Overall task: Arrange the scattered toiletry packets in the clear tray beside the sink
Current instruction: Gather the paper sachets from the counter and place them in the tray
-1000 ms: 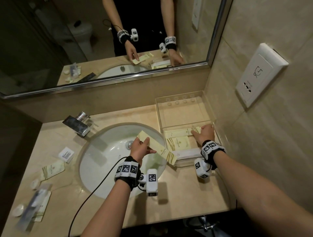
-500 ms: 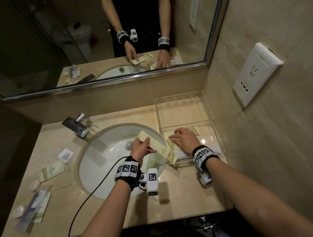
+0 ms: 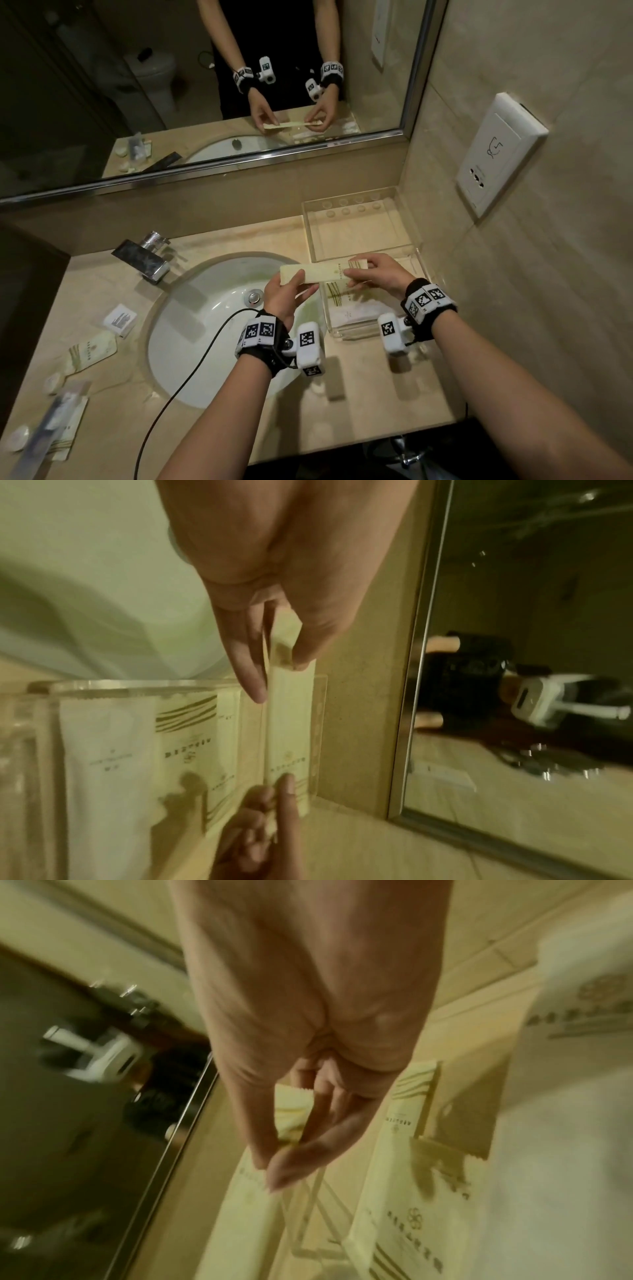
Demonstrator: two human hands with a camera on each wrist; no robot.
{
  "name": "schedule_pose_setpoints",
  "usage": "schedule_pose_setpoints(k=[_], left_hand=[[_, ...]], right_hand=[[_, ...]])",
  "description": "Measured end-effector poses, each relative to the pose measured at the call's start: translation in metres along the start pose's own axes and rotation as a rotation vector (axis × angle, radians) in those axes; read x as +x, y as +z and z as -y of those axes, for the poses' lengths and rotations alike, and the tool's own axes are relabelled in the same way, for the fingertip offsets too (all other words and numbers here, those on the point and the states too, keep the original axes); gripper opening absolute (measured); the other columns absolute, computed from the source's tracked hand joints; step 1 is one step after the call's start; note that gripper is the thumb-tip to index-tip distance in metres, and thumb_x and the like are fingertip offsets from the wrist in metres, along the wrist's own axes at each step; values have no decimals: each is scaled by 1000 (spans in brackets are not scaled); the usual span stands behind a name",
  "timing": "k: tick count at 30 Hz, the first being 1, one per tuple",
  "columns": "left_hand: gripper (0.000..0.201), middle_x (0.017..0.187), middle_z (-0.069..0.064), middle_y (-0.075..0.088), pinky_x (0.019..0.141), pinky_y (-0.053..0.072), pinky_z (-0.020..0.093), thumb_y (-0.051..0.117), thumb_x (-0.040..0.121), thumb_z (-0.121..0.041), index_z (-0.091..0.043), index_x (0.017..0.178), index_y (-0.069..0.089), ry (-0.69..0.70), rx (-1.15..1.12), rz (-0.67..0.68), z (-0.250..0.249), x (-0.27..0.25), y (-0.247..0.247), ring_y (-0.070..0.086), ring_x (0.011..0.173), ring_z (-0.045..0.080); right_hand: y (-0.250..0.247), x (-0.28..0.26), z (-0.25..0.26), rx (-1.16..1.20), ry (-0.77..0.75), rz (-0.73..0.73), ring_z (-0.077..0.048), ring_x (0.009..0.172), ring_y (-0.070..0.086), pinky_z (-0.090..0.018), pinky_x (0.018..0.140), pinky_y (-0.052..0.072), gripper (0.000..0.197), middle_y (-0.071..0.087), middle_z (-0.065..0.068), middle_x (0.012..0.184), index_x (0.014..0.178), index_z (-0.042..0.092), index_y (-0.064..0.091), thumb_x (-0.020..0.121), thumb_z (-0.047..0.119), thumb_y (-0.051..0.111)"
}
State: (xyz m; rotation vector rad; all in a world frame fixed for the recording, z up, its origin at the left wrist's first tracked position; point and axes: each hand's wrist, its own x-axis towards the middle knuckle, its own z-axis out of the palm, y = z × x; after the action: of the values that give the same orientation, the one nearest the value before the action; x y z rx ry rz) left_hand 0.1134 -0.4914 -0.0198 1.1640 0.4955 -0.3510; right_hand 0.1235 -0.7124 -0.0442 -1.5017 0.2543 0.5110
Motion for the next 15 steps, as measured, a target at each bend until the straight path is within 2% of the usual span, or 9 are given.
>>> schedule_pose_setpoints(k=[2,4,7,8,9,10,12,14,15], left_hand=[[16,101,21,64,67,62,29,57,93,-3,3,107,53,2,57,6,4,2,3,69,78,28],[27,99,23,64,68,62,33,59,91,-2,5,116,51,15,149,-29,9,6,4,69,74,27],[28,100,23,60,72,61,34,59,89,0,0,116,50,55,273,-75,17,10,6,65,68,25],[25,99,21,60,71,60,33,58,90,0,1,114,52,80,325,-70,19,11,7,64,65,23],[21,100,20,60,70,60,32,57,91,-2,2,112,55,106,393,-60,21,11,8,64,65,22],[18,100,18,62,70,59,32,55,92,-3,1,109,58,132,476,-45,23,11,9,64,65,21],[15,104,13,66,69,57,32,52,94,-6,-5,104,64,187,657,-10,25,10,11,63,70,19],[17,106,6,68,74,53,33,52,93,-9,-13,100,67,262,825,30,27,10,13,60,75,18],[18,107,3,68,77,51,31,52,93,-9,-14,99,68,299,901,48,28,11,13,59,76,17]], right_hand=[[-9,-2,-2,86,3,-111,-15,74,69,-21,66,59,34,72,-13,90,110,0,64,83,16,75],[-16,-5,-5,179,25,-249,-13,71,64,-23,63,56,28,70,-8,87,109,4,64,87,21,71],[-27,-3,-15,205,72,-480,-14,72,67,-20,58,58,23,71,-10,90,109,2,63,93,18,65],[-32,2,-23,189,107,-539,-16,72,68,-21,59,58,25,71,-12,91,109,0,62,93,18,65],[-37,8,-31,163,134,-589,-19,75,70,-24,66,60,27,72,-13,94,109,-1,61,91,19,67],[-41,12,-39,123,173,-627,-23,82,71,-30,77,60,34,73,-15,99,110,-2,62,88,23,70],[-55,30,-62,73,227,-647,-28,104,69,-41,95,55,65,70,-16,116,121,-1,59,72,36,80],[-78,68,-105,58,229,-669,-29,116,64,-43,100,51,95,63,-14,129,135,-1,49,57,41,84],[-79,77,-110,78,221,-673,-29,117,63,-43,100,51,101,61,-14,131,138,-2,45,54,40,84]])
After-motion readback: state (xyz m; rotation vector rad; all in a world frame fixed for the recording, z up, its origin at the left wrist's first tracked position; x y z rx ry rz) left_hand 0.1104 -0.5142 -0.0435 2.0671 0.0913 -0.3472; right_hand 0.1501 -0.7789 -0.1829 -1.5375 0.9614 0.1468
